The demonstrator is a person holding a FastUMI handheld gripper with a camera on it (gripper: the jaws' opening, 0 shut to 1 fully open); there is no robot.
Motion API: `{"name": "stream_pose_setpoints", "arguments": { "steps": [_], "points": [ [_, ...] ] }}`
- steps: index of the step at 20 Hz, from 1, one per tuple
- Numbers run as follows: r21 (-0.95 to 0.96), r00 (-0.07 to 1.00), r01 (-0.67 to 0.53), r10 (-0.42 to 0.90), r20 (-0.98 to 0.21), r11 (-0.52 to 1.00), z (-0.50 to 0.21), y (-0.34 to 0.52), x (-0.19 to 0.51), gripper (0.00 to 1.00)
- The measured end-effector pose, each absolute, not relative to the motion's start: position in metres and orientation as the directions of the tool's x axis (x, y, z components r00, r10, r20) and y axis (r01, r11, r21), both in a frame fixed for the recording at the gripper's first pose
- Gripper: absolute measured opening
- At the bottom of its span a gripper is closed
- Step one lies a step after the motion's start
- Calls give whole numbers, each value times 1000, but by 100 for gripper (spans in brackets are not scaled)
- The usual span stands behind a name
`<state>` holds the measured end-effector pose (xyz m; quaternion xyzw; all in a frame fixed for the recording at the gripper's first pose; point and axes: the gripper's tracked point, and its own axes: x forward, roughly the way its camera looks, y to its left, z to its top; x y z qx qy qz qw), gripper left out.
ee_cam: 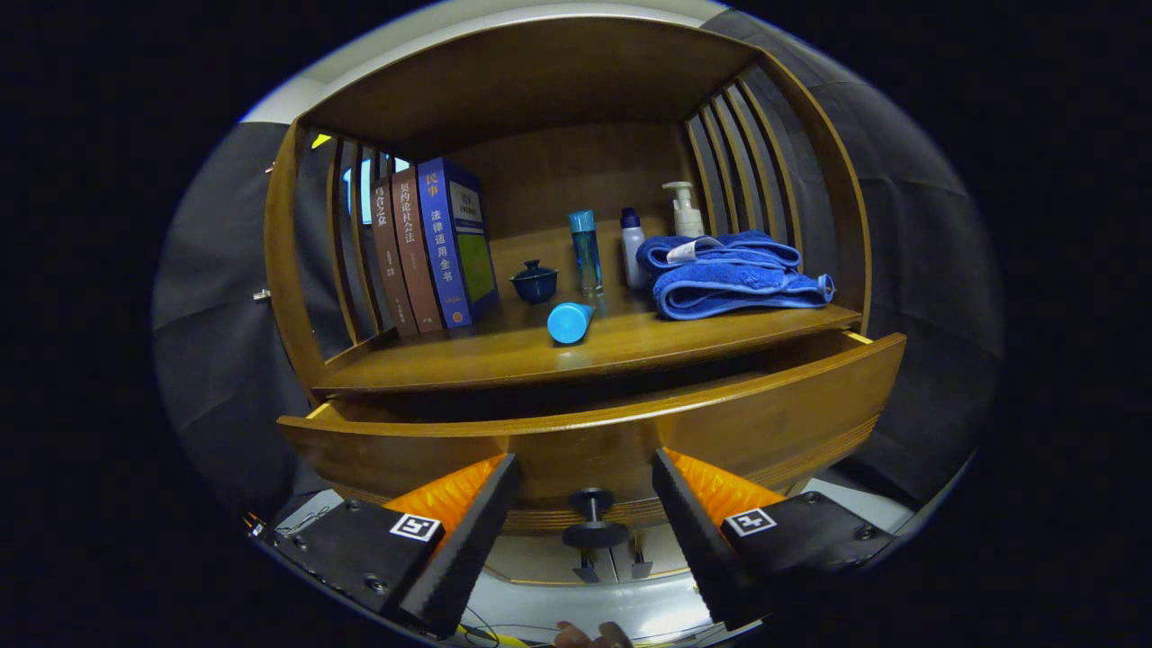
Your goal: Pull open the drawer, take out the items inside it, and place them on the countertop above the cabinet.
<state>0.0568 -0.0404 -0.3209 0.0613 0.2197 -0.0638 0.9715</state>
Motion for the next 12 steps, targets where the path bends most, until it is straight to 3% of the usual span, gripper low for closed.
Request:
{"name": "stream_pose_setpoints", "arguments": {
  "steps": [12],
  "points": [
    [89, 894, 159, -106, -435, 983, -329, -44, 91, 99]
  ]
}}
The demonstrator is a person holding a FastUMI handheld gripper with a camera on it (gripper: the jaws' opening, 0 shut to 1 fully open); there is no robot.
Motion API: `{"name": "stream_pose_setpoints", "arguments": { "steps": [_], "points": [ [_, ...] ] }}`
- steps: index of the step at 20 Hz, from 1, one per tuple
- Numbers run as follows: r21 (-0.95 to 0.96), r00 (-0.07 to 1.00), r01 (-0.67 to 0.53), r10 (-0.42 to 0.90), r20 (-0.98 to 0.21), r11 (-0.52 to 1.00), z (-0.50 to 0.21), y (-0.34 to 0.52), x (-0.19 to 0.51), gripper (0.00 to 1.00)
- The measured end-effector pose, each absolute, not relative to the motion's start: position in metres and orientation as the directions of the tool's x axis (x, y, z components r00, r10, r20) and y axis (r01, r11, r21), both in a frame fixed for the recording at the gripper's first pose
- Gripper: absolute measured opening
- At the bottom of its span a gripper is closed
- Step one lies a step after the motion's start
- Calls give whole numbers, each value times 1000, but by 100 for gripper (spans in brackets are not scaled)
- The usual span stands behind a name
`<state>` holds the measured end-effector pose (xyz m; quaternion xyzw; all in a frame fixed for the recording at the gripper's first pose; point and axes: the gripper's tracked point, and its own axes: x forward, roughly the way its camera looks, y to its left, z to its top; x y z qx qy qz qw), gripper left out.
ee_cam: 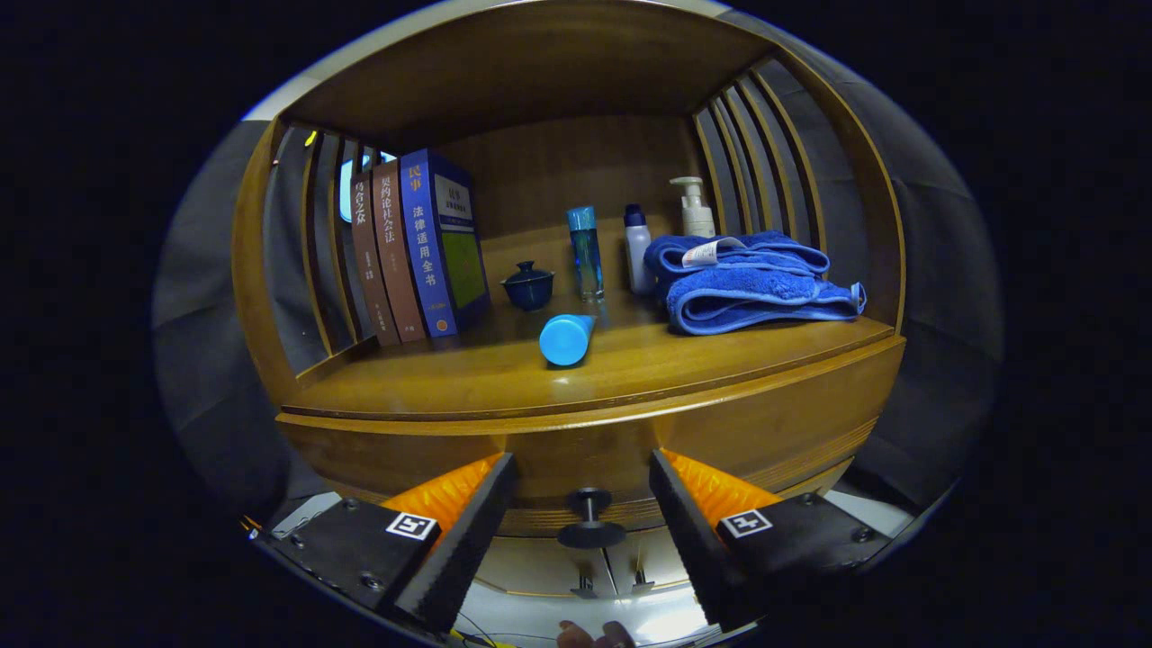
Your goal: Pull open the drawer, take out the items inside it, and place them on the countertop above the cabinet.
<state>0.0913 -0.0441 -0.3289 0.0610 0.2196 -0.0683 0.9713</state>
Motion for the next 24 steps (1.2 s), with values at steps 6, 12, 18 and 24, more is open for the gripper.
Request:
{"name": "stream_pose_setpoints", "arguments": {
  "steps": [6, 12, 18, 24],
  "points": [
    [66, 890, 170, -124, -439, 983, -328, -45, 90, 99],
    [49, 906, 162, -129, -403, 986, -299, -42, 81, 99],
    [61, 949, 124, -101, -298, 990, -209, -30, 71, 99],
    [18, 980, 68, -63, -191, 998, -102, -14, 44, 99]
  ]
}}
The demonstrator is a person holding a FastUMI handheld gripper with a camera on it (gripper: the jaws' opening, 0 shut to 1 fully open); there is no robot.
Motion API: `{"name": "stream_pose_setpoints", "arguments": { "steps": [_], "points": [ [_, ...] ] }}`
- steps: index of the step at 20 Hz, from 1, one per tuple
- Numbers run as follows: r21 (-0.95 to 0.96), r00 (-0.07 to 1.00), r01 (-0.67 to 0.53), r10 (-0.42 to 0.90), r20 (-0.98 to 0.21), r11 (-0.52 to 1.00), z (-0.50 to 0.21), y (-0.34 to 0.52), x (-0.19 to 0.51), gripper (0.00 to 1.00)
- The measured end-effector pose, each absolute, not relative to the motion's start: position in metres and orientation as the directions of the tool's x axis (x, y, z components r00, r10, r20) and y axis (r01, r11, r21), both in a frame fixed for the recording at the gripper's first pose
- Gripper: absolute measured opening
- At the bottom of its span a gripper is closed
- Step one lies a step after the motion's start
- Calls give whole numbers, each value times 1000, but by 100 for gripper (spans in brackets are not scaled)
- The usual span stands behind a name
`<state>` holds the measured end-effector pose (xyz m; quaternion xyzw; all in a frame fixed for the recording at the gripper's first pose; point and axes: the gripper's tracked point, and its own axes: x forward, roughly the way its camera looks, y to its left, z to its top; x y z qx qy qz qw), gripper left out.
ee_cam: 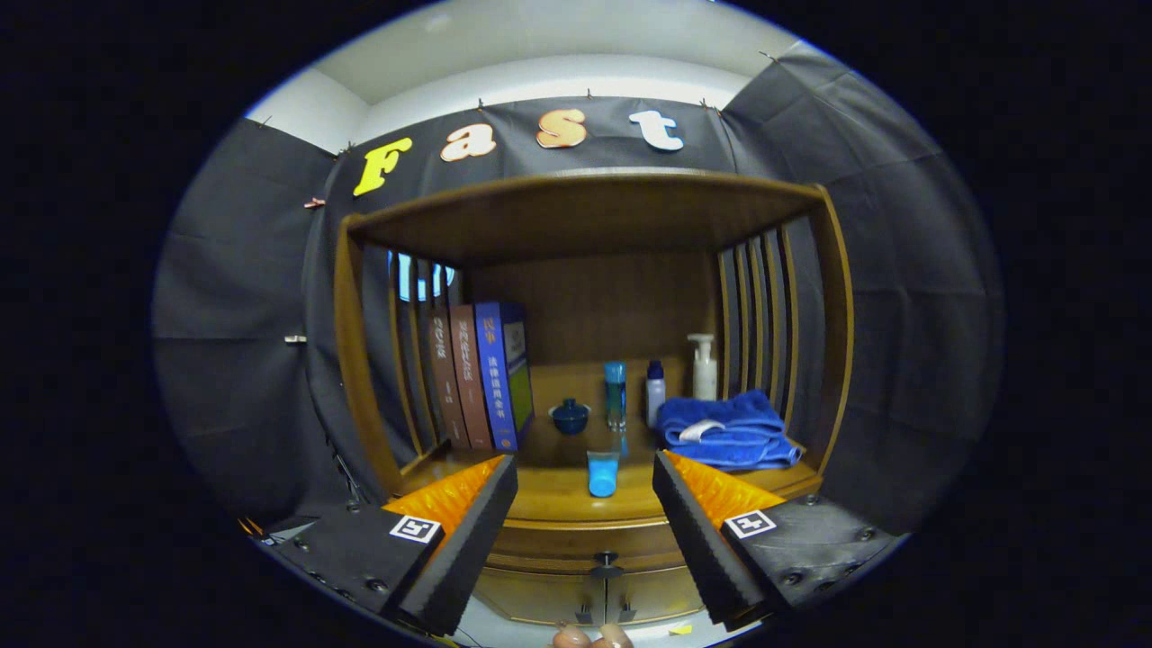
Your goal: Pull open the drawer, take out the items inside it, and place them on the countertop above the cabinet.
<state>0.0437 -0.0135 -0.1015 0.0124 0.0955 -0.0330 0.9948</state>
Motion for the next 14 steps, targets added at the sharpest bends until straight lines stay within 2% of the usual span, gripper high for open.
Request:
{"name": "stream_pose_setpoints", "arguments": {
  "steps": [6, 14],
  "points": [
    [31, 978, 73, -66, -196, 997, -39, -12, 15, 99],
    [49, 979, 63, -53, -196, 997, -6, -7, -9, 99]
  ]
}}
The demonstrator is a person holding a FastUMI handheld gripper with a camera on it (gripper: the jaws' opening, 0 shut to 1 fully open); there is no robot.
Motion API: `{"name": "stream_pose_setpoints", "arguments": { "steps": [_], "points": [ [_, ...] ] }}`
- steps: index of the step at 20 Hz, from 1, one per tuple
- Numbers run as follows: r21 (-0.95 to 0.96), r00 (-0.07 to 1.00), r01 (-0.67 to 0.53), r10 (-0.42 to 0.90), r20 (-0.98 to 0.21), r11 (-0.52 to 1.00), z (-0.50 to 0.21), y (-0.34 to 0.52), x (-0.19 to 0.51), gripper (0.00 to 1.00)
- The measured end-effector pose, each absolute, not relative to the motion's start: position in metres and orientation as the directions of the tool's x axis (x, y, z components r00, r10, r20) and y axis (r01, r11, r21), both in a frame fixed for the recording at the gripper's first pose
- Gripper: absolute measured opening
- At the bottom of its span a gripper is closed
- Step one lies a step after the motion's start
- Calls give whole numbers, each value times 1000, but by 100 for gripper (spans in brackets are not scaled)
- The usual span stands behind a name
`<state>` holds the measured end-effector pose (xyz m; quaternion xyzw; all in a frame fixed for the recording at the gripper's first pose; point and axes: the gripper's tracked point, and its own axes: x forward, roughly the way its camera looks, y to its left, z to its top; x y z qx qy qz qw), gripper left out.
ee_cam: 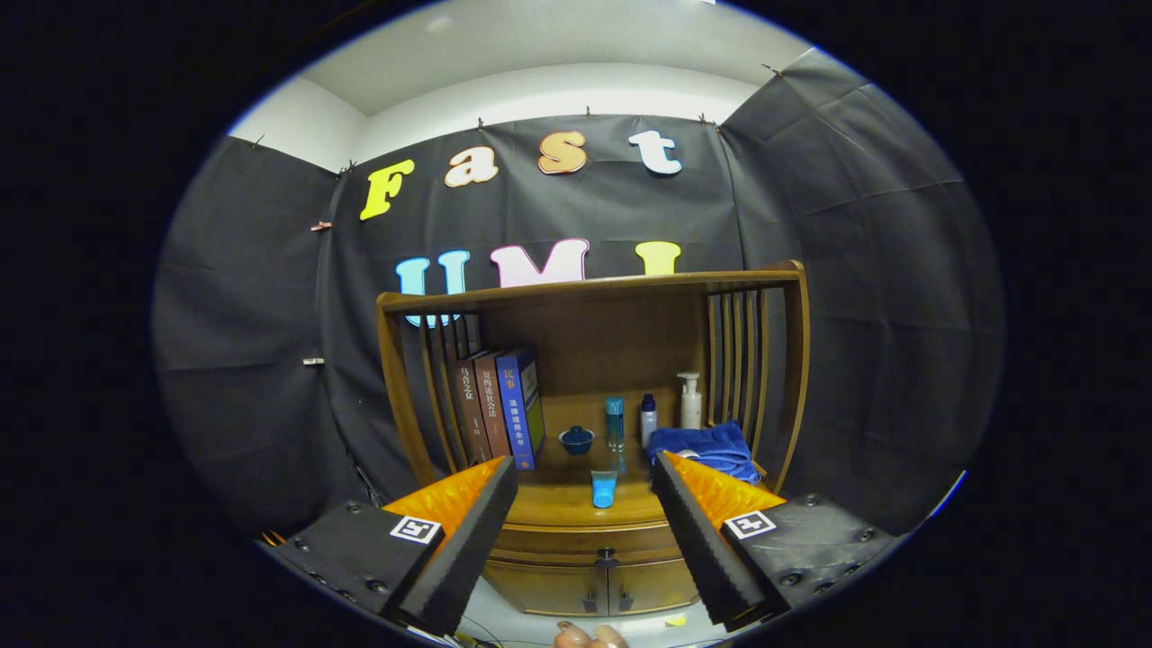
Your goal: Pull open the drawer, take out the items inside it, and place them on the countertop above the cabinet.
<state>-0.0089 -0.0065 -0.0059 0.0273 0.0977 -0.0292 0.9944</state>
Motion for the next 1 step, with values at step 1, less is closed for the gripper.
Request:
{"name": "stream_pose_setpoints", "arguments": {
  "steps": [1],
  "points": [
    [49, 980, 61, -51, -190, 997, -3, -6, -10, 99]
  ]
}}
